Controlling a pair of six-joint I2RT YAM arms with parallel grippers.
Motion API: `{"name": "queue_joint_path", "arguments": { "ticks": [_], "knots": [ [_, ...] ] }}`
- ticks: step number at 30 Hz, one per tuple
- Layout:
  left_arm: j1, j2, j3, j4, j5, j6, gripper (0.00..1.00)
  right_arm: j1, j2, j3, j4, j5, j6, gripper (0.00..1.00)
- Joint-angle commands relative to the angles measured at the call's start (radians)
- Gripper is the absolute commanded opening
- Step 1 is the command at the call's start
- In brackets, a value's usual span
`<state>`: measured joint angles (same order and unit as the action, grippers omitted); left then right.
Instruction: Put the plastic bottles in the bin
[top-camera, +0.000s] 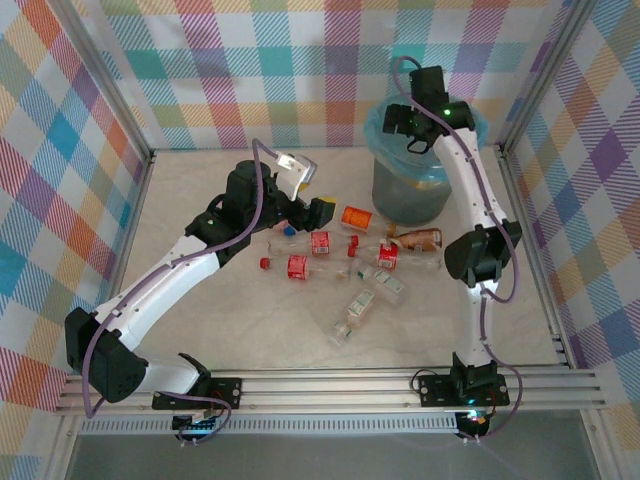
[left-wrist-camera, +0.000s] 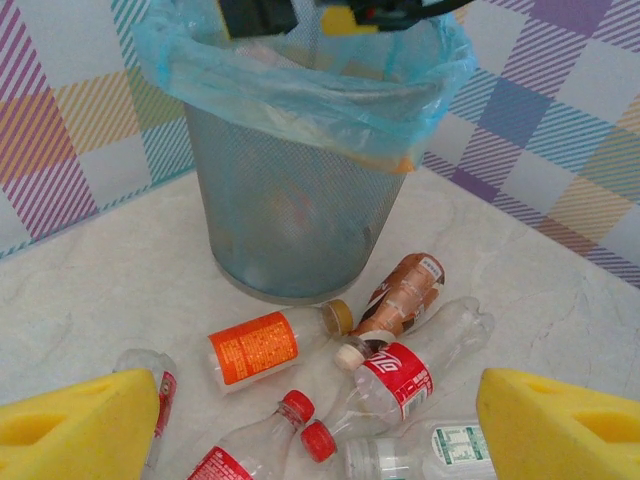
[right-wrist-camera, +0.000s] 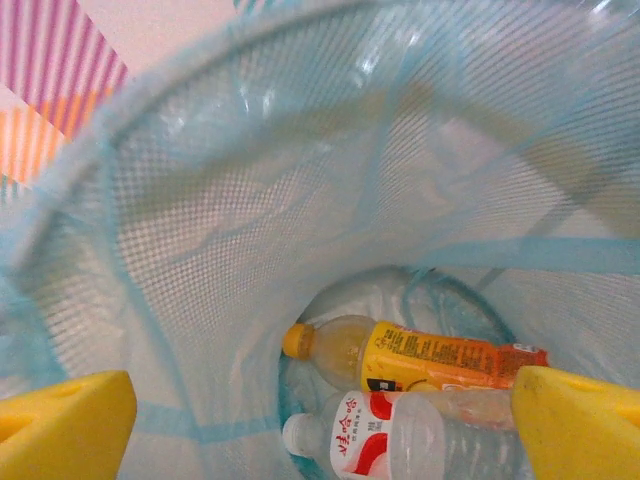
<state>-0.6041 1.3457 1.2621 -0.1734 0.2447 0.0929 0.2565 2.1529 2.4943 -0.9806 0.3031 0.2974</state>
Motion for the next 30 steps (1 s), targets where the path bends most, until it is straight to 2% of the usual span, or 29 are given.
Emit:
{"name": "queue_joint_path", "arguments": {
  "ticks": [1, 11, 18, 20, 26, 30],
  "knots": [
    [0.01, -0.012, -0.017, 0.043, 0.008, -0.015, 0.83, 0.007, -0.082, -0.008, 0.028, 0.024, 0.027, 0.95],
    [0.01, -0.031, -0.029, 0.024, -0.032, -0.004, 0.82, 0.007, -0.21, -0.009, -0.003, 0.026, 0.016, 0.94],
    [0.005, -0.056, -0.019, -0.093, -0.059, 0.046, 0.8, 0.01, -0.361, -0.067, -0.071, -0.053, -0.004, 0.92],
    [-0.012, -0.07, -0.036, -0.171, -0.029, 0.136, 0.8, 0.018, -0.434, -0.162, -0.045, -0.096, -0.015, 0.91],
    [-0.081, -0.123, -0.096, -0.424, 0.015, 0.553, 0.82, 0.082, -0.744, -0.579, 0.126, -0.226, -0.057, 0.86],
    [-0.08, -0.159, -0.181, -0.458, 0.083, 0.779, 0.83, 0.161, -0.949, -0.883, 0.279, -0.308, -0.071, 0.84]
  ]
}}
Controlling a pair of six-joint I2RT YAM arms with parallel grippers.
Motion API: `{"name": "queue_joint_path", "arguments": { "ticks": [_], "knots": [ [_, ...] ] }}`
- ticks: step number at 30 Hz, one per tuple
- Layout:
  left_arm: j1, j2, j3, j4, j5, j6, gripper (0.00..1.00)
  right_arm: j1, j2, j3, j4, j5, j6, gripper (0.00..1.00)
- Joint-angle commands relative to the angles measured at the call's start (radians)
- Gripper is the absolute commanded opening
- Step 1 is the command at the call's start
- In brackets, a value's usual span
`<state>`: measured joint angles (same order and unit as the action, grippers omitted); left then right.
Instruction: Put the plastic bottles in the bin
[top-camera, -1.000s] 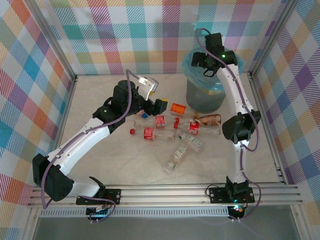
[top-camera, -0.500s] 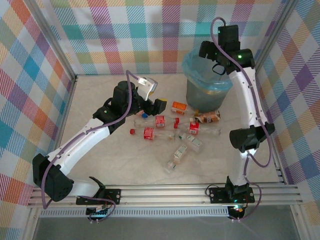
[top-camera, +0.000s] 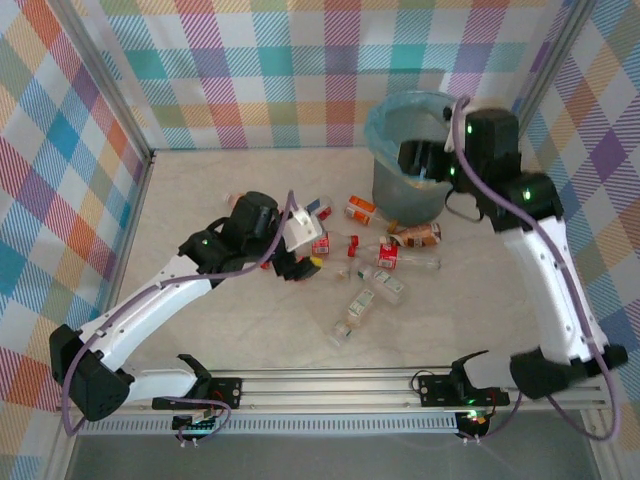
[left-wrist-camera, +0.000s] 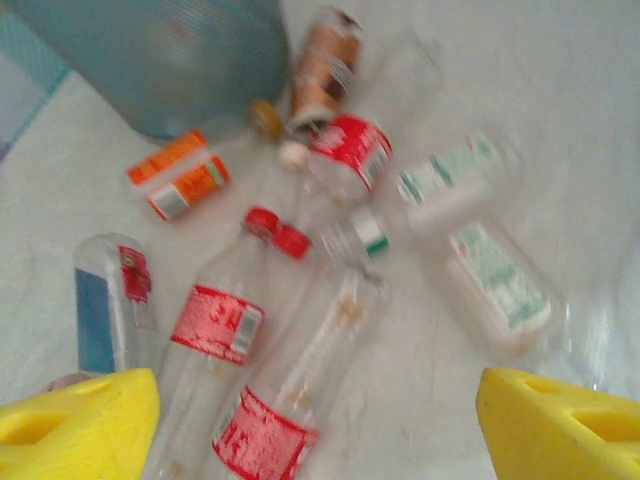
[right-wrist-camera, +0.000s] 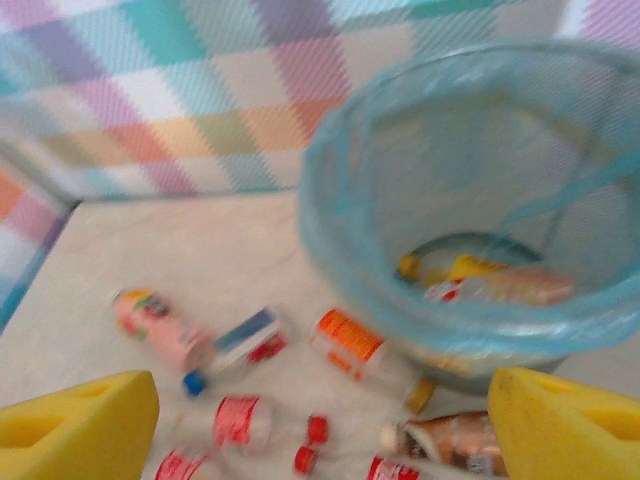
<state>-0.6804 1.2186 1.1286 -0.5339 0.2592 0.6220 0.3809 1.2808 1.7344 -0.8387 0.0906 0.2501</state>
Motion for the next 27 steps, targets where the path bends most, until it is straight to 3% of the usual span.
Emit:
{"name": "queue_joint_path", "arguments": {
  "ticks": [1, 4, 13, 27],
  "knots": [
    [-0.002, -0.041, -0.078, -0.086, 0.093, 0.293, 0.83, 0.057, -0.113, -0.185, 0.162, -0.131, -0.02, 0.84],
    [0.001, -0.042, -0.148, -0.025, 0.1, 0.367, 0.84, 0.115, -0.199, -0.332, 0.182, -0.218, -0.009, 0.82],
    [0.096, 0.151, -0.201, 0.129, 0.11, 0.438, 0.83, 0.176, -0.446, -0.649, 0.162, -0.219, 0.079, 0.81],
    [0.205, 0.438, -0.16, 0.193, 0.068, 0.458, 0.81, 0.176, -0.491, -0.659, 0.139, -0.149, -0.019, 0.84]
  ]
}}
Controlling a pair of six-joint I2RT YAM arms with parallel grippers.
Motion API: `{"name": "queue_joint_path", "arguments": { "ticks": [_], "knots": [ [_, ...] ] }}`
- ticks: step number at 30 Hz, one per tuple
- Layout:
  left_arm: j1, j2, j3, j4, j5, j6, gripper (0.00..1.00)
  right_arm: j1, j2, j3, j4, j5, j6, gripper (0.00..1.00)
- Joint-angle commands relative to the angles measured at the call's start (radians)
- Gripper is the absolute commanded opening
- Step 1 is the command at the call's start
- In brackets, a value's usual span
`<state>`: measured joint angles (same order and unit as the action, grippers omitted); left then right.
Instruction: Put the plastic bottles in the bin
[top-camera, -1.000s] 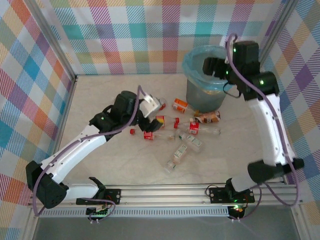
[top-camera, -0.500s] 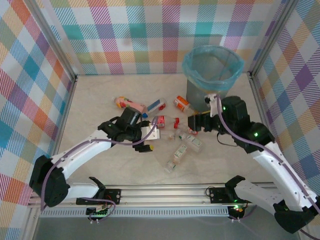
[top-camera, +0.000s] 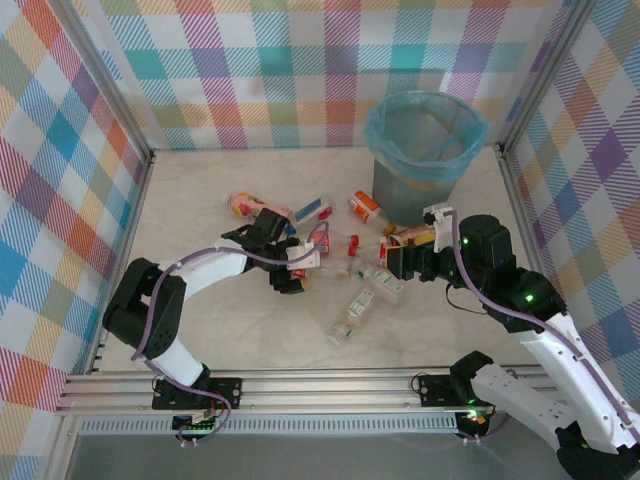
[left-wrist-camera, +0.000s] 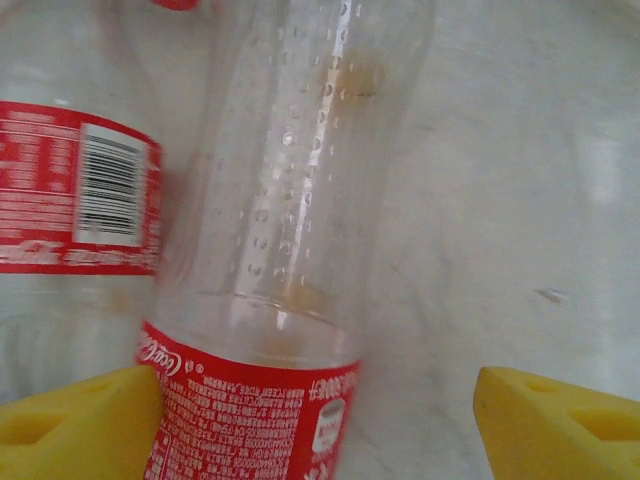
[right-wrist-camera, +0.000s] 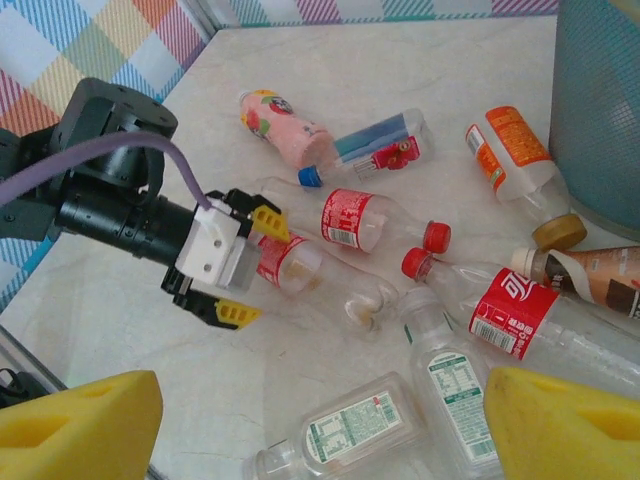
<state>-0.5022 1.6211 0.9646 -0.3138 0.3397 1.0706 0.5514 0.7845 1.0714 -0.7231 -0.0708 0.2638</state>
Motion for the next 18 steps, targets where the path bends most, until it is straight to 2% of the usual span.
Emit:
{"name": "queue_joint_path", "arguments": {
  "ticks": [1, 13, 18],
  "knots": [
    [0.033, 0.042, 0.0, -0.027, -0.014, 0.01, 0.81, 0.005, 0.01, 0.004, 0.026, 0.013, -0.032, 0.84],
    [0.039, 0.066, -0.033, -0.058, -0.045, 0.049, 0.79, 0.005, 0.039, 0.01, 0.038, -0.004, -0.019, 0.84],
    [0.039, 0.063, -0.018, -0.095, -0.051, 0.061, 0.71, 0.005, 0.038, 0.013, 0.028, -0.007, -0.011, 0.84]
  ]
}}
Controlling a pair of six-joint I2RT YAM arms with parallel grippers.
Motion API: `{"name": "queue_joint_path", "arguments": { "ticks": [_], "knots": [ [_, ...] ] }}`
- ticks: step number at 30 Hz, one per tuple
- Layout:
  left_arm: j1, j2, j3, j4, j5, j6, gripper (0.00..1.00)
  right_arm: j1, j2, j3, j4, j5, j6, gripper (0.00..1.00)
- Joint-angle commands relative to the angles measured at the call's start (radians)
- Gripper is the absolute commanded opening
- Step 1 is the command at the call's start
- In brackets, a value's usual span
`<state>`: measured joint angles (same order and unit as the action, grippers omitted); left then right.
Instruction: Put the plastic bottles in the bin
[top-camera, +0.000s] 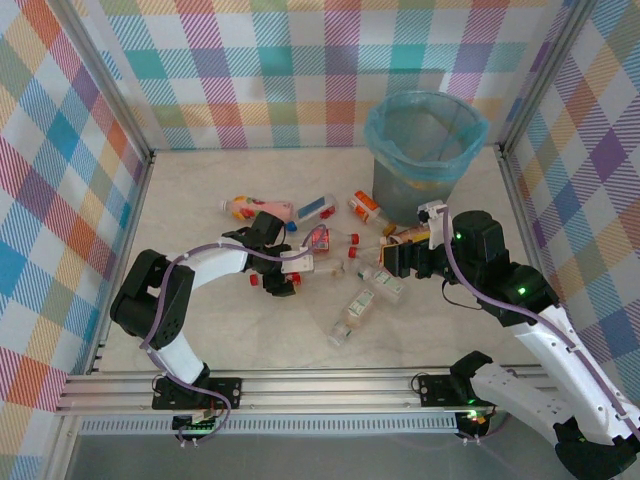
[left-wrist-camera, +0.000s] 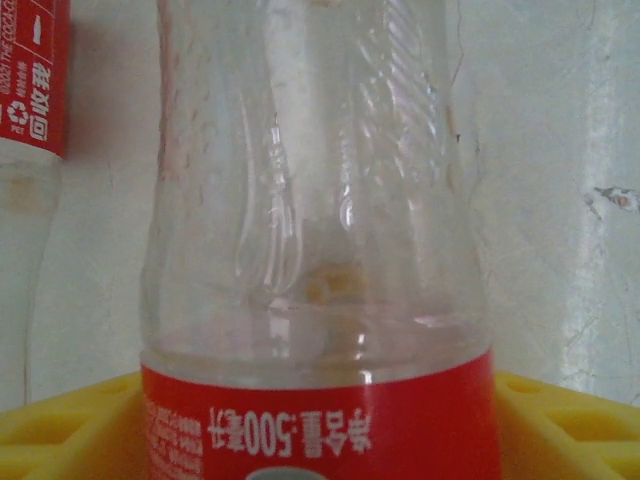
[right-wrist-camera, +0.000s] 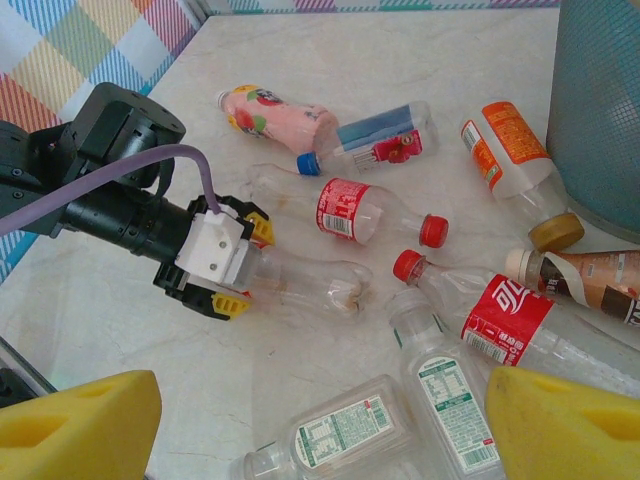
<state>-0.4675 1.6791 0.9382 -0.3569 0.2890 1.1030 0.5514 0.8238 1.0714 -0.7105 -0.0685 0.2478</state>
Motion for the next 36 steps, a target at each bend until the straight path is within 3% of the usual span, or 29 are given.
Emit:
{"name": "queue_joint_path", "arguments": {
  "ticks": [1, 7, 16, 27, 36],
  "knots": [
    [0.005, 0.003, 0.011, -0.058, -0.001, 0.029, 0.69, 0.005, -0.001, 0.016, 0.012, -0.01, 0.005, 0.84],
    [0.005, -0.059, 0.025, -0.097, 0.017, 0.019, 0.63, 0.005, -0.003, 0.047, 0.0, -0.015, 0.008, 0.84],
    [0.006, -0.351, 0.047, -0.089, 0.125, -0.08, 0.57, 0.005, 0.0, 0.132, 0.015, -0.042, 0.0, 0.85],
    [-0.004, -0.647, 0.101, 0.191, 0.406, -0.561, 0.54, 0.005, 0.021, 0.221, 0.194, -0.168, -0.03, 0.92],
    [-0.055, -0.735, -0.002, 0.379, 0.442, -0.764, 0.53, 0.005, 0.143, 0.354, 0.243, -0.436, -0.048, 0.93]
  ]
}}
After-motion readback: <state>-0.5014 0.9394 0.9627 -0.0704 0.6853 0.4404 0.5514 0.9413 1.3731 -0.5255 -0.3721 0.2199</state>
